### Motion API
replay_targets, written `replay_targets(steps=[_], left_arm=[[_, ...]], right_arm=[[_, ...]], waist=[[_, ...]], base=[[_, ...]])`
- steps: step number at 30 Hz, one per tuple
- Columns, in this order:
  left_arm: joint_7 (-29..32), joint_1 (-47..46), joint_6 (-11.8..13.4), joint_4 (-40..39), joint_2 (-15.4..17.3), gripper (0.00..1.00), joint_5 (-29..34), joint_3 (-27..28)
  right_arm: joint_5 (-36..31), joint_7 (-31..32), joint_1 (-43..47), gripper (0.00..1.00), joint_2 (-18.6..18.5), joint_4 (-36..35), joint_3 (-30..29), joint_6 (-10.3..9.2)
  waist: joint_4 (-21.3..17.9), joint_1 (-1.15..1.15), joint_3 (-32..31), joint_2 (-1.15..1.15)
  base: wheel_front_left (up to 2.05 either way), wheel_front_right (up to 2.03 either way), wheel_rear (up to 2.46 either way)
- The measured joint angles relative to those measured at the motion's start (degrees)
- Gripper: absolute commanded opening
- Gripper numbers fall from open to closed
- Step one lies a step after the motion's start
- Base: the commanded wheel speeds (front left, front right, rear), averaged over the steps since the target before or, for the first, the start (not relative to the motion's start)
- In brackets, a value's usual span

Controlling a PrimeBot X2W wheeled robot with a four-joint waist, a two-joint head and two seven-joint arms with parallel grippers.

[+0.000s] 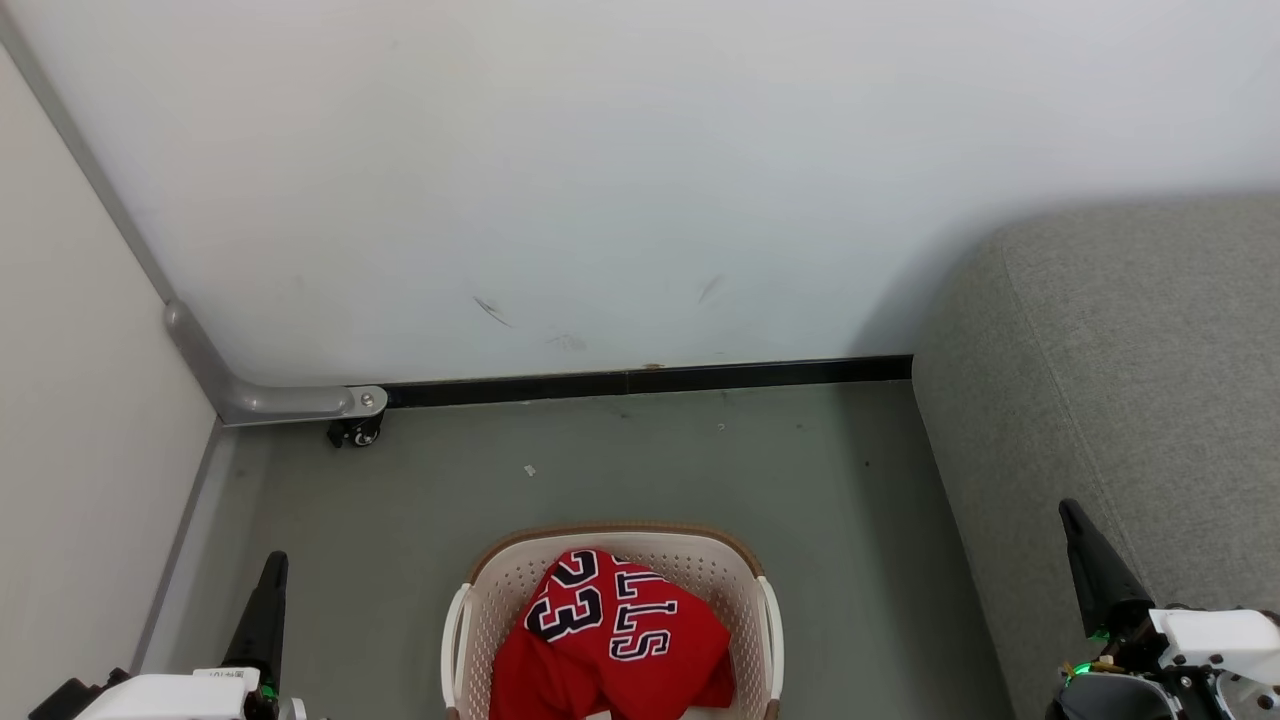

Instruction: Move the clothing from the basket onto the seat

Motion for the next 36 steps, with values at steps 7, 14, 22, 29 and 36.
replay_targets(steps=[7, 14, 22, 29, 36], left_arm=[[0.0, 0.6, 0.0, 0.9, -0.4, 1.00, 0.0, -0.1], [-1.0, 2.8, 0.0, 2.9, -1.6, 1.00, 0.6, -0.6], [-2.5, 2.8, 0.0, 2.9, -1.5, 1.00, 1.6, -1.0], [-3.8, 2.8, 0.0, 2.7, -1.5, 1.00, 2.7, -0.4], [-5.5, 2.7, 0.0, 2.3, -1.4, 1.00, 5.5, 0.6]], right_arm=[[0.0, 0.0, 0.8, 1.00, 0.5, 0.8, 0.0, 0.01], [-0.7, -0.7, 3.5, 1.00, 1.8, 2.3, 0.2, 0.00], [-3.1, -2.1, 3.5, 1.00, 1.8, 1.8, 0.1, 0.00], [-5.7, -3.2, 3.3, 1.00, 1.8, 0.9, -0.7, 0.00], [-8.1, -4.6, 2.9, 1.00, 1.9, -0.2, -0.5, 0.00]], waist=[[0.0, 0.00, 0.0, 0.00], [0.0, 0.00, 0.1, 0.00], [-0.1, 0.00, 0.2, 0.00], [-0.1, 0.05, 0.0, 0.00], [0.0, 0.36, -0.6, 0.00]], base=[[0.00, 0.00, 0.00], [0.00, 0.00, 0.00], [0.00, 0.00, 0.00], [0.00, 0.00, 0.00], [0.00, 0.00, 0.00]])
